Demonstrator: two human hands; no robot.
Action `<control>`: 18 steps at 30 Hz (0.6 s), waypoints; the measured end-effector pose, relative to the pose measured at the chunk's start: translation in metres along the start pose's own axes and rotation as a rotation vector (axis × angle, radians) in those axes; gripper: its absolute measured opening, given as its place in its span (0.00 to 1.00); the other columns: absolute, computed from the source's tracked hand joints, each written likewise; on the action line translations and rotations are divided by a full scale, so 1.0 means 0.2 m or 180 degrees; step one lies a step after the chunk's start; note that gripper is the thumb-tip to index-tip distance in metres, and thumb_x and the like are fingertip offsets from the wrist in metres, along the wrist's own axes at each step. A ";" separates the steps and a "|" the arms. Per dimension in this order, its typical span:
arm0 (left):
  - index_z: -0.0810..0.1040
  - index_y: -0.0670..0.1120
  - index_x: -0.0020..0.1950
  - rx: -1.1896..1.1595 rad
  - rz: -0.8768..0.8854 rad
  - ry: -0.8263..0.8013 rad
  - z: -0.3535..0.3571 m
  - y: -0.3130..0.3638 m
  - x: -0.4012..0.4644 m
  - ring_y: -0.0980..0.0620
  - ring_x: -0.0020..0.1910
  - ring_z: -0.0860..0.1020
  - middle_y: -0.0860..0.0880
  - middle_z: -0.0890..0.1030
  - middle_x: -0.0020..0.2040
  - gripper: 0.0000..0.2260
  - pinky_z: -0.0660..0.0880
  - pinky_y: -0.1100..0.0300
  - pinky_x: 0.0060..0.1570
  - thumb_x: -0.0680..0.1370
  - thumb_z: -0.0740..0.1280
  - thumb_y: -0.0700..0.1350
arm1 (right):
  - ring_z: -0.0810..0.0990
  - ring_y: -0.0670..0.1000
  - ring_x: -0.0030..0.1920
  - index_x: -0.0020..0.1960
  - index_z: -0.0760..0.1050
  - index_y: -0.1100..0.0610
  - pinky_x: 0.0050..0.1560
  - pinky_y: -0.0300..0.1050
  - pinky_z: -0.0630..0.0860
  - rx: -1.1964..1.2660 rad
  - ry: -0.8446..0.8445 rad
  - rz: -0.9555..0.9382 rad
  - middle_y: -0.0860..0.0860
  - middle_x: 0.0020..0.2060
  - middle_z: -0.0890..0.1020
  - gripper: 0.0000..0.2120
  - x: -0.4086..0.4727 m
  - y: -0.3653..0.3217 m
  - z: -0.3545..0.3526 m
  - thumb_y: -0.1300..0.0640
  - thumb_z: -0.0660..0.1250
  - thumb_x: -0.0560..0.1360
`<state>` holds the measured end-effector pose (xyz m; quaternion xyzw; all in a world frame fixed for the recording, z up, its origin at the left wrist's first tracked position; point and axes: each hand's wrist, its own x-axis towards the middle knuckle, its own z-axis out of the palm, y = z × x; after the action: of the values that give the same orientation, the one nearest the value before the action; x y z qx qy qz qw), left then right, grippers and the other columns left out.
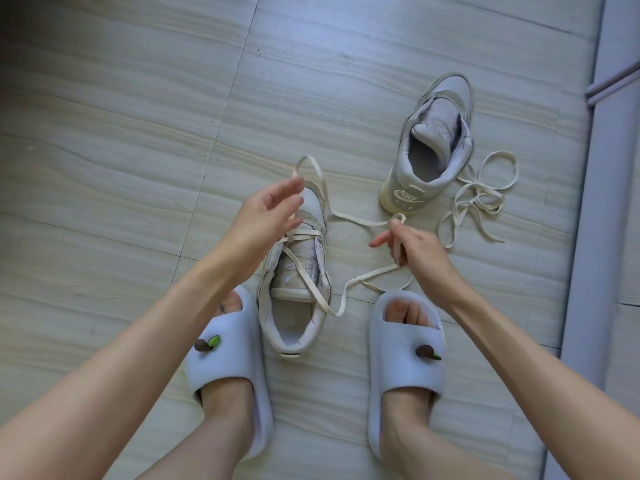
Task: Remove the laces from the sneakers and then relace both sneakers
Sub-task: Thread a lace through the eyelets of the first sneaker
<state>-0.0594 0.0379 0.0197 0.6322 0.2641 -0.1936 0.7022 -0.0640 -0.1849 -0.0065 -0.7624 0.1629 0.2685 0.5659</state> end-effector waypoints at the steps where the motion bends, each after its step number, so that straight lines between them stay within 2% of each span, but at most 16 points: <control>1: 0.77 0.47 0.58 0.0646 0.0141 0.0171 0.00 -0.03 0.00 0.55 0.52 0.77 0.50 0.80 0.53 0.11 0.74 0.61 0.55 0.79 0.61 0.38 | 0.65 0.44 0.27 0.35 0.80 0.54 0.30 0.34 0.64 0.0250 -0.0037 0.0029 0.52 0.28 0.68 0.21 0.01 -0.01 0.02 0.51 0.57 0.81; 4: 0.83 0.47 0.49 0.2133 0.0441 0.0375 0.02 -0.12 -0.04 0.55 0.40 0.75 0.51 0.81 0.42 0.08 0.67 0.69 0.41 0.78 0.64 0.41 | 0.66 0.42 0.23 0.38 0.78 0.58 0.28 0.34 0.64 0.0477 -0.0134 0.0231 0.50 0.26 0.69 0.15 0.04 -0.02 0.08 0.54 0.60 0.80; 5: 0.84 0.45 0.49 0.2458 0.0528 0.0333 0.03 -0.15 -0.06 0.53 0.41 0.76 0.49 0.81 0.42 0.08 0.67 0.70 0.41 0.77 0.65 0.41 | 0.68 0.42 0.24 0.39 0.78 0.58 0.29 0.34 0.66 0.0425 -0.0220 0.0276 0.49 0.26 0.71 0.13 0.05 -0.02 0.10 0.56 0.62 0.79; 8: 0.83 0.46 0.50 0.3063 0.0622 0.0124 0.04 -0.21 -0.05 0.44 0.51 0.74 0.45 0.79 0.47 0.08 0.66 0.60 0.54 0.76 0.65 0.42 | 0.74 0.42 0.25 0.40 0.78 0.59 0.30 0.33 0.70 0.0260 -0.0430 0.0371 0.51 0.29 0.76 0.06 0.08 -0.03 0.16 0.62 0.66 0.76; 10: 0.83 0.47 0.50 0.3145 0.0624 0.0123 0.03 -0.22 -0.03 0.45 0.52 0.73 0.48 0.74 0.44 0.07 0.63 0.63 0.52 0.75 0.66 0.42 | 0.76 0.42 0.27 0.44 0.78 0.62 0.31 0.32 0.73 0.0180 -0.0499 0.0408 0.52 0.31 0.78 0.02 0.09 -0.03 0.19 0.65 0.67 0.75; 13: 0.82 0.47 0.48 0.3130 0.0712 0.0151 0.03 -0.24 -0.02 0.46 0.51 0.72 0.51 0.71 0.42 0.06 0.59 0.67 0.46 0.75 0.67 0.42 | 0.77 0.45 0.30 0.47 0.77 0.64 0.33 0.32 0.76 0.0015 -0.0532 0.0385 0.52 0.31 0.78 0.02 0.11 -0.04 0.23 0.67 0.67 0.74; 15: 0.82 0.46 0.48 0.3062 0.0785 0.0200 0.04 -0.26 -0.03 0.46 0.52 0.72 0.52 0.71 0.43 0.05 0.60 0.67 0.47 0.74 0.68 0.42 | 0.76 0.45 0.30 0.45 0.77 0.64 0.32 0.32 0.76 -0.0139 -0.0475 0.0338 0.51 0.30 0.77 0.01 0.12 -0.04 0.24 0.67 0.67 0.74; 18: 0.81 0.45 0.50 0.2943 0.0905 0.0335 0.05 -0.28 -0.03 0.47 0.53 0.72 0.52 0.70 0.44 0.06 0.62 0.66 0.51 0.75 0.68 0.43 | 0.77 0.44 0.30 0.38 0.76 0.57 0.37 0.36 0.76 -0.0586 -0.0460 0.0231 0.50 0.30 0.78 0.08 0.13 -0.03 0.26 0.65 0.67 0.75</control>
<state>-0.0961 0.0205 -0.0198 0.9167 0.0966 -0.1606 0.3530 -0.0513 -0.1322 -0.0289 -0.7834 0.1238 0.3568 0.4936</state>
